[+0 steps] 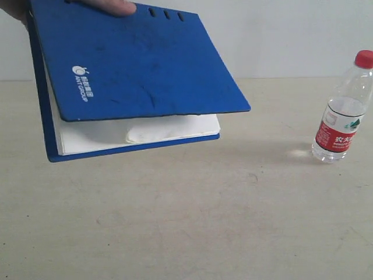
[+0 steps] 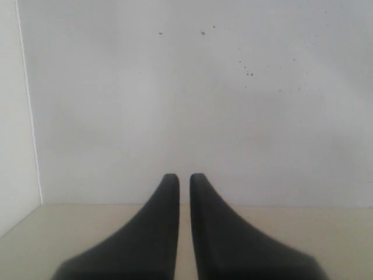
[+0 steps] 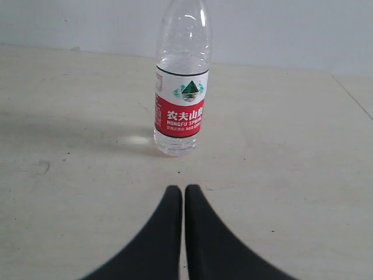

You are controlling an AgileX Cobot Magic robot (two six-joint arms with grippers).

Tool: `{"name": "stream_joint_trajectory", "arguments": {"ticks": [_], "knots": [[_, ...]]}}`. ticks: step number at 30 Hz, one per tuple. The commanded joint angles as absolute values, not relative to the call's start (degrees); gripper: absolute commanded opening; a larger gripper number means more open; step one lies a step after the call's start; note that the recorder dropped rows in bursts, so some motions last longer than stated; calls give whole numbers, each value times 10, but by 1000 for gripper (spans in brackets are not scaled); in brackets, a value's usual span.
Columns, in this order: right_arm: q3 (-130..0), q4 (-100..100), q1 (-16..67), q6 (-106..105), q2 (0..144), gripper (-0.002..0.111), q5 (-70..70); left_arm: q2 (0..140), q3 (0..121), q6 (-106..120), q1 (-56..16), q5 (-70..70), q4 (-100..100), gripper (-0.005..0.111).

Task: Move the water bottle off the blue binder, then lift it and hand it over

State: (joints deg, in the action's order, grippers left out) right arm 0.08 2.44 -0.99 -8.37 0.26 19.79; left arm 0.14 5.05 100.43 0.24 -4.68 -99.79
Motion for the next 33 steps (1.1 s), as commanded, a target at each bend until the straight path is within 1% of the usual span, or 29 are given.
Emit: {"name": "stream_joint_trajectory", "arguments": {"ticks": [1,13,14,16,18,21,23,26,33], "knots": [[0,25,-12,-87,0,0,191,0,53,984,8,-32,-999,7],[0,25,-12,-87,0,0,191,0,143,982,8,-43,-999,7],[0,25,-12,-87,0,0,191,0,155,964,8,-46,-970,7],[0,25,-12,-85,0,0,191,0,168,864,8,-49,-882,7],[0,25,-12,-84,0,0,191,13,178,662,8,-56,-699,7],[0,25,-12,-84,0,0,191,50,178,328,8,-78,-346,7],[0,25,-12,-84,0,0,191,78,169,128,8,-93,-166,7],[0,25,-12,-84,0,0,191,105,146,-49,8,-72,-30,7],[0,25,-12,-80,0,0,191,7,45,-108,20,51,-12,7]]}}
